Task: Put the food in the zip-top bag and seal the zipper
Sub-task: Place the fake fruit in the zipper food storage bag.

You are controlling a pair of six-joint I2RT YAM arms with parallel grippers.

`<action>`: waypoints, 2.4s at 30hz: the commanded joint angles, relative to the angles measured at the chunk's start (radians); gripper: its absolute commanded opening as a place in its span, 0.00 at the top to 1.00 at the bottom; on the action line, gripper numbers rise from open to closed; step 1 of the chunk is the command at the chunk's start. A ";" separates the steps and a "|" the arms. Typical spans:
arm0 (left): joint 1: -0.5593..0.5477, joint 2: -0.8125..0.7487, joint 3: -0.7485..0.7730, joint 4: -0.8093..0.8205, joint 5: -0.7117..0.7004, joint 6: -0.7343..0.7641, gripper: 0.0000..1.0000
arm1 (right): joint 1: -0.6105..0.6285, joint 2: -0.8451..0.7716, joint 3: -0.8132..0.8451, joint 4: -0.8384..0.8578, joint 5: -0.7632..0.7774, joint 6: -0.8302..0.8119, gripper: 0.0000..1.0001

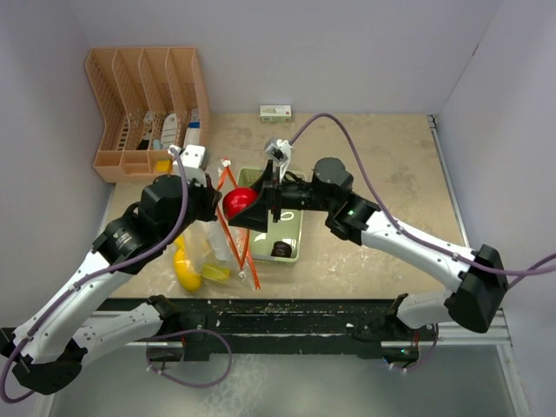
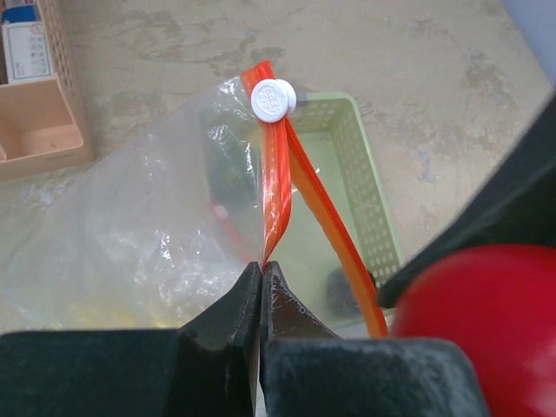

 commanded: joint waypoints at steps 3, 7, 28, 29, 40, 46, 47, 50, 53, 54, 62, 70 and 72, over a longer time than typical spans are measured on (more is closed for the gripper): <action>0.003 -0.032 0.011 0.106 0.060 -0.029 1.00 | 0.003 0.087 -0.024 0.193 -0.019 0.085 0.37; 0.002 -0.068 0.018 0.097 0.082 -0.037 1.00 | 0.003 0.102 -0.037 0.139 0.079 0.054 0.37; 0.003 -0.053 -0.006 0.277 0.223 -0.055 1.00 | 0.154 0.204 0.217 -0.264 0.473 -0.113 0.31; 0.002 -0.044 -0.010 0.296 0.235 -0.055 1.00 | 0.162 0.201 0.217 -0.279 0.486 -0.113 0.29; 0.002 -0.068 -0.113 0.341 0.235 -0.106 1.00 | 0.183 0.036 0.133 -0.414 0.765 -0.125 0.01; 0.003 -0.145 -0.193 0.351 0.257 -0.194 1.00 | 0.184 0.044 0.140 -0.443 0.882 -0.107 0.01; 0.003 -0.150 -0.188 0.334 0.245 -0.195 1.00 | 0.183 0.031 0.133 -0.435 0.881 -0.108 0.01; 0.002 -0.145 -0.153 0.270 0.195 -0.191 1.00 | 0.183 -0.023 0.093 -0.407 0.863 -0.107 0.01; 0.003 -0.144 -0.144 0.266 0.191 -0.189 1.00 | 0.183 -0.062 0.061 -0.442 0.869 -0.075 0.08; 0.002 -0.146 -0.144 0.268 0.194 -0.190 1.00 | 0.183 -0.073 0.047 -0.447 0.855 -0.062 0.09; 0.003 -0.161 -0.135 0.270 0.199 -0.195 1.00 | 0.183 -0.115 -0.079 -0.352 0.849 -0.028 0.23; 0.003 -0.170 -0.107 0.256 0.216 -0.198 1.00 | 0.175 -0.032 -0.093 -0.252 0.856 -0.045 0.27; 0.003 -0.176 -0.102 0.250 0.226 -0.201 1.00 | 0.166 -0.021 -0.095 -0.221 0.856 -0.046 0.27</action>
